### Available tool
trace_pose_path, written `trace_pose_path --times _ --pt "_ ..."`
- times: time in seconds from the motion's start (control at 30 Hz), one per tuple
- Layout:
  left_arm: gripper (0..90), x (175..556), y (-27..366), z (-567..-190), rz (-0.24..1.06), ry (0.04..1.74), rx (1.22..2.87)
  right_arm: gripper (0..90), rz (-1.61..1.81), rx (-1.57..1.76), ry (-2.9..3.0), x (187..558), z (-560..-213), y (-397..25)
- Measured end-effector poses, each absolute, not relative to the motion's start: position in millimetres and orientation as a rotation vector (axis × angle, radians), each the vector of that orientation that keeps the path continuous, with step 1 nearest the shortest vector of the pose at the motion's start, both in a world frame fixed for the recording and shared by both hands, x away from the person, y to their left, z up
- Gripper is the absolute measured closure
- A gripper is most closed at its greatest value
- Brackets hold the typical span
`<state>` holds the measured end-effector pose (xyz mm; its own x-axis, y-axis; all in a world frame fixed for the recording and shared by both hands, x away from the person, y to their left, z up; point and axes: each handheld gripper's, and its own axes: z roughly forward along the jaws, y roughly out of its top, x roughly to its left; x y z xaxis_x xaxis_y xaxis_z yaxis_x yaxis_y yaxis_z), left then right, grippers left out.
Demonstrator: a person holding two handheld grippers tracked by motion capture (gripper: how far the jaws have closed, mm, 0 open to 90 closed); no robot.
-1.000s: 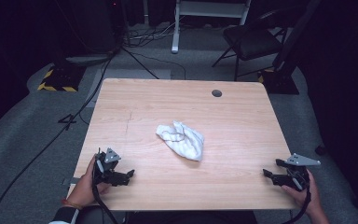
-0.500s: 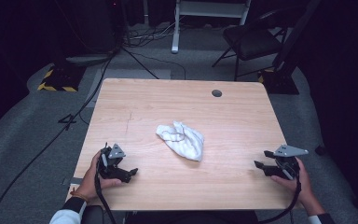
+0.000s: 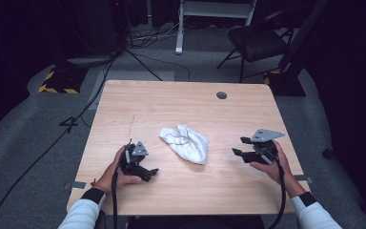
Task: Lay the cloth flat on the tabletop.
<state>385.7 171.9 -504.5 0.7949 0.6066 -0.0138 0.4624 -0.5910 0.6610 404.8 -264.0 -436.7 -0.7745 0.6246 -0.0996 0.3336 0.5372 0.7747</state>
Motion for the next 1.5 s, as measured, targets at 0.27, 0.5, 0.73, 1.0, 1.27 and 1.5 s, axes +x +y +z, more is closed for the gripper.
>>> trace_pose_path --times 0.27,0.5,0.73,1.0,1.27,1.5 --pt "0.3 401.1 144.8 -504.1 0.258 0.734 2.326 38.9 1.111 0.646 2.508 420.7 -444.1 -200.3" --pt "0.4 412.1 126.1 -504.0 0.254 0.732 2.327 40.6 1.09 0.61 2.549 427.5 -453.6 -160.1" --pt "1.8 415.3 118.7 -503.7 0.259 0.735 2.318 51.5 0.995 0.624 2.588 428.1 -465.7 -144.5" --pt "15.5 416.0 123.6 -500.9 0.269 0.747 2.295 78.8 0.991 0.588 2.597 425.6 -469.9 -149.3" --pt "18.0 422.0 121.0 -485.0 0.306 0.74 2.243 85.3 0.984 0.566 2.561 419.2 -458.6 -171.9" --pt "23.6 433.6 99.5 -484.0 0.297 0.708 2.271 85.5 0.969 0.604 2.54 416.7 -455.1 -193.7"
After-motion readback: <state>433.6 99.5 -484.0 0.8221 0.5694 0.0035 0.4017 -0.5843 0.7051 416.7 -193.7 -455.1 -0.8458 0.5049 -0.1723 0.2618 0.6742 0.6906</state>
